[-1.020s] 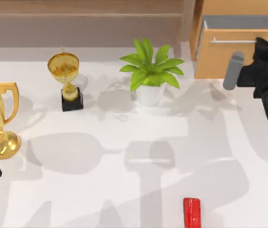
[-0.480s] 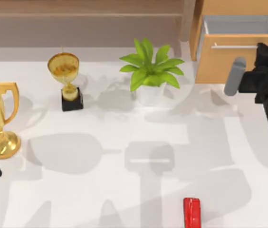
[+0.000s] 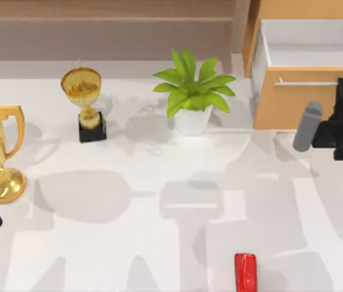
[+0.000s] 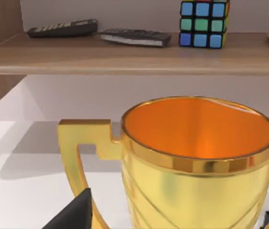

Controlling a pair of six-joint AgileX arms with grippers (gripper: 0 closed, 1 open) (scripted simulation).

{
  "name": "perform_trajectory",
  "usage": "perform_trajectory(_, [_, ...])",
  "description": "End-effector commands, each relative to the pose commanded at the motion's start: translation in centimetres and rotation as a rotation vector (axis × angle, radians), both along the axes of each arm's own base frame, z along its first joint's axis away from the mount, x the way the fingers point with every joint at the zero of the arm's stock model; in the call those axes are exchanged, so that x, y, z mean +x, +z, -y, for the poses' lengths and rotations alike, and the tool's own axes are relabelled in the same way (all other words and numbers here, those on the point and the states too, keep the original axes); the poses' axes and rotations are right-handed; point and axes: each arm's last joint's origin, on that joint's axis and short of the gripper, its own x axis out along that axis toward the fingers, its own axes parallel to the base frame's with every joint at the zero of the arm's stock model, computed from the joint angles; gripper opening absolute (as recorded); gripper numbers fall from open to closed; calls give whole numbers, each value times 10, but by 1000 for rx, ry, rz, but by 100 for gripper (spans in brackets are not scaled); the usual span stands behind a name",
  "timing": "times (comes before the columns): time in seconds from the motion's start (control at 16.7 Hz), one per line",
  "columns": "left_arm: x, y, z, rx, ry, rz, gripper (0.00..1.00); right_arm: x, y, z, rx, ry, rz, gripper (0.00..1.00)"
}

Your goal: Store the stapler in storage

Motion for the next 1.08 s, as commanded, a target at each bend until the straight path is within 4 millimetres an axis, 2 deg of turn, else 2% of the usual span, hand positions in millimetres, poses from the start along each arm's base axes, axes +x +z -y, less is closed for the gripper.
perform_trajectory(0.3, [0, 0, 0, 0, 0, 0, 100, -3, 1, -1, 1, 4, 6, 0])
perform_trajectory(0.72, [0, 0, 0, 0, 0, 0, 100, -58, -1, 0, -2, 0, -4, 0])
perform_trajectory(1.02, [0, 0, 0, 0, 0, 0, 100, -62, 0, 0, -1, 0, -1, 0])
perform_trajectory(1.08, [0, 0, 0, 0, 0, 0, 100, -62, 0, 0, -1, 0, -1, 8])
